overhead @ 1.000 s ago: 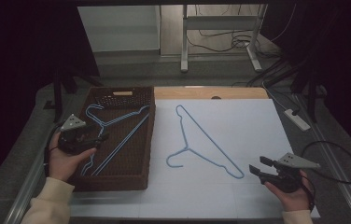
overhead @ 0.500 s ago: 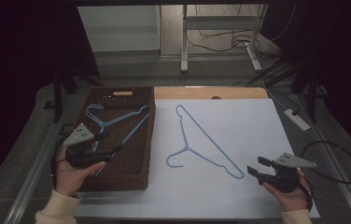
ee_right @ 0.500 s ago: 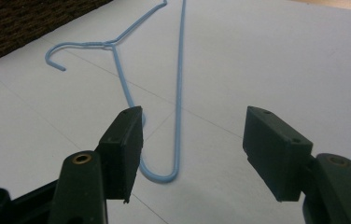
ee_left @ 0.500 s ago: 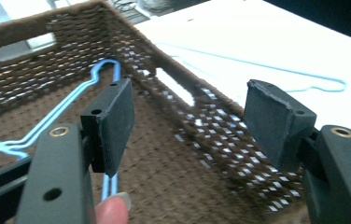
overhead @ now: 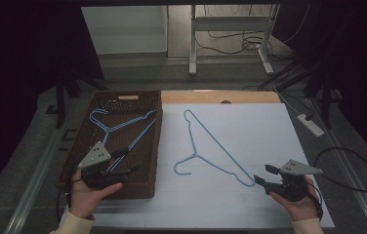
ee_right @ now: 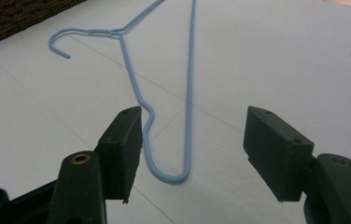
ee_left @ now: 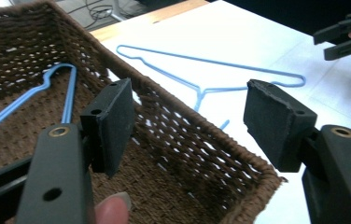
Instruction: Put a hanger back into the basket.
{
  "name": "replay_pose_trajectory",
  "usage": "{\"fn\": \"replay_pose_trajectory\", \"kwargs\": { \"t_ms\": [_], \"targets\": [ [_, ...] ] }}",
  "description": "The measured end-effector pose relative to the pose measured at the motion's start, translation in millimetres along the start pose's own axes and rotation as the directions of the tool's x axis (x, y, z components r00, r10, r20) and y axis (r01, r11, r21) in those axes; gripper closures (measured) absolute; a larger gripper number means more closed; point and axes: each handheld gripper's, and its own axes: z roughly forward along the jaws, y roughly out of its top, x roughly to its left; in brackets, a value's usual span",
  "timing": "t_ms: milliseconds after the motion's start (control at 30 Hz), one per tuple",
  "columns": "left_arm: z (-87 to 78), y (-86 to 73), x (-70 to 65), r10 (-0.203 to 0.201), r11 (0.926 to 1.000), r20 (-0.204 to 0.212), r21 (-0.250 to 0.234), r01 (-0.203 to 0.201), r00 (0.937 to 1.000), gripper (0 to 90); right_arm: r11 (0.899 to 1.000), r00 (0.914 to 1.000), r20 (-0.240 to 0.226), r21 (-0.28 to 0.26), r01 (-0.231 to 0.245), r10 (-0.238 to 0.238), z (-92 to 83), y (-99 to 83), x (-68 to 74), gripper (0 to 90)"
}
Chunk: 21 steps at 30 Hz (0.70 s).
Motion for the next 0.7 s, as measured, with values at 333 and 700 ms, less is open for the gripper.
{"fn": "replay_pose_trajectory", "kwargs": {
  "t_ms": [333, 700],
  "targets": [
    [5.1, -1.8, -13.7, 0.017, 0.9999, 0.021, -0.004, -0.017, 0.9996, 33.7, 0.999, 0.9996, 0.003, 0.019, 0.028, -0.028, 4.9, 4.5, 8.2, 38.9],
    [3.5, -7.3, -14.7, 0.01, 1.0, 0.015, -0.002, -0.01, 0.9998, 33.6, 0.999, 0.9992, -0.005, 0.017, 0.039, -0.039, 6.8, 7.2, 10.6, 37.7]
  ]
}}
